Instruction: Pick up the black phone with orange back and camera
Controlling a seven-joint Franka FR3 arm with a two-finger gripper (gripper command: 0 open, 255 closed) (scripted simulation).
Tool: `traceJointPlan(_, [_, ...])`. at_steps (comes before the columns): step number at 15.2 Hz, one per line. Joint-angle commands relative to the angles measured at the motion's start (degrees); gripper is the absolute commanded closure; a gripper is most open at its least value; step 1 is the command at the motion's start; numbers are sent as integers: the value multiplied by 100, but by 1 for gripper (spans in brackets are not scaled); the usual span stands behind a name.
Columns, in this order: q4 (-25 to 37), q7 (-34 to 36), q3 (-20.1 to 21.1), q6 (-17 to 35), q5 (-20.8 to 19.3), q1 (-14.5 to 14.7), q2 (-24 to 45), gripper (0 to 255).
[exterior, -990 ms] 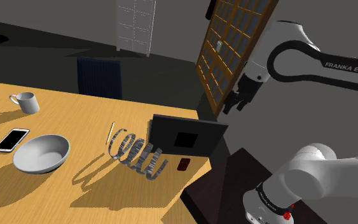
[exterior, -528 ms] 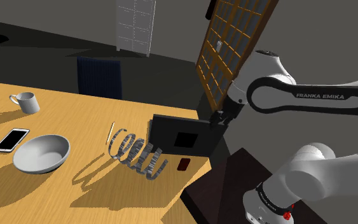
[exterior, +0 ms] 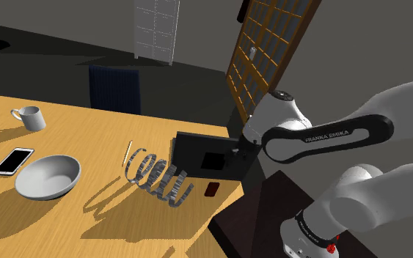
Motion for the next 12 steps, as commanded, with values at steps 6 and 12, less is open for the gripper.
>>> traceJointPlan(6, [-1,1592,1234,2252,-1314,-921,2084,0])
traceJointPlan(12, [900,6283,420,2708,-7099,-1082,3903,0])
